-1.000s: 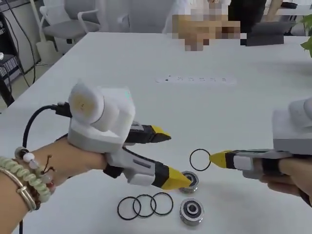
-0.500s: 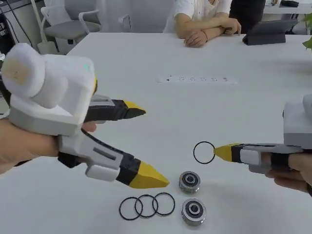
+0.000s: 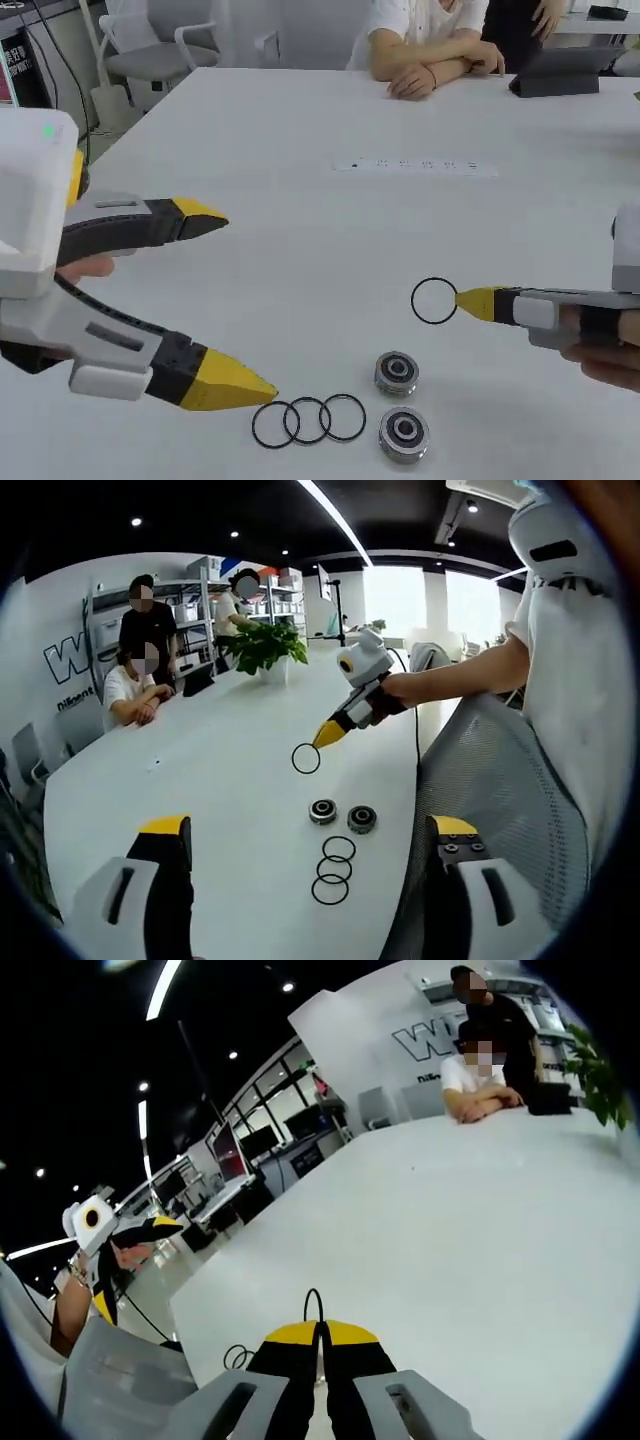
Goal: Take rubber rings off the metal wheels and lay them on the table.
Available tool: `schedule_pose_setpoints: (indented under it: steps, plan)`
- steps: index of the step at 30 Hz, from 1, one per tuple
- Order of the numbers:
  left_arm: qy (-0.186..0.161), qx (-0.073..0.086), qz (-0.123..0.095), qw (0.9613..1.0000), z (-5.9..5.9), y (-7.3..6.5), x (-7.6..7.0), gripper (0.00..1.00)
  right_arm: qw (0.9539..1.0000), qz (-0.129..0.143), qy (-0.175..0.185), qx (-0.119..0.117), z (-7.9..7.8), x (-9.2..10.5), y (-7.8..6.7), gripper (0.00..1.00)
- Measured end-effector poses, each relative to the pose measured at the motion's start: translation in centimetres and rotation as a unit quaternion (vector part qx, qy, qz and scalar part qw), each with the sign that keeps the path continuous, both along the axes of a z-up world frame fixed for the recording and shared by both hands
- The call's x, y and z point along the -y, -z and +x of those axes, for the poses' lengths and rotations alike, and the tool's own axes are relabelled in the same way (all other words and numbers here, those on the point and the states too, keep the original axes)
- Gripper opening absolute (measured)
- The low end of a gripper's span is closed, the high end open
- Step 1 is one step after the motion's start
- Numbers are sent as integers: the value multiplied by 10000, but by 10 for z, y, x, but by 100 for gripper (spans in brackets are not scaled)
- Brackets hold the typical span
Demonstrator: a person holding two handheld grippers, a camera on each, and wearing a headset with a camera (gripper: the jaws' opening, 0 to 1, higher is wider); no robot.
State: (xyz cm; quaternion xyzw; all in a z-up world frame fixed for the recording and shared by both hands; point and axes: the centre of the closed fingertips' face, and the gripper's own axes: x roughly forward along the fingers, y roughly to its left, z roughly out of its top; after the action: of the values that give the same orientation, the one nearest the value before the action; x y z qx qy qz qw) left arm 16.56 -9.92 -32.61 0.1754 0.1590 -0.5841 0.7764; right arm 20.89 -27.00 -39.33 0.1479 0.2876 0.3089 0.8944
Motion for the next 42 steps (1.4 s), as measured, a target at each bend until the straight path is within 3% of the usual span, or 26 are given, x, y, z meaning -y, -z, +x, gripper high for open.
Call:
schedule_pose_setpoints:
  steps: [8,17,24,30,42]
  plan:
    - [-250,-151,-66,9996,-9,11,-15,98,9999,-47,-30,137,-1,-1,-9,0]
    - [-605,-428,-181,9971,-16,28,-31,98,9996,13,-100,261,-1,-6,-18,0]
    - [-825,-613,-94,9947,-20,46,-42,98,9991,114,-152,379,-1,-10,-29,0]
    - [-899,-793,-140,9927,-26,56,-41,97,9987,163,-218,442,-2,-15,-35,0]
    - [-930,-945,-190,9910,-35,66,-35,96,9975,266,-379,534,-7,-35,-45,0]
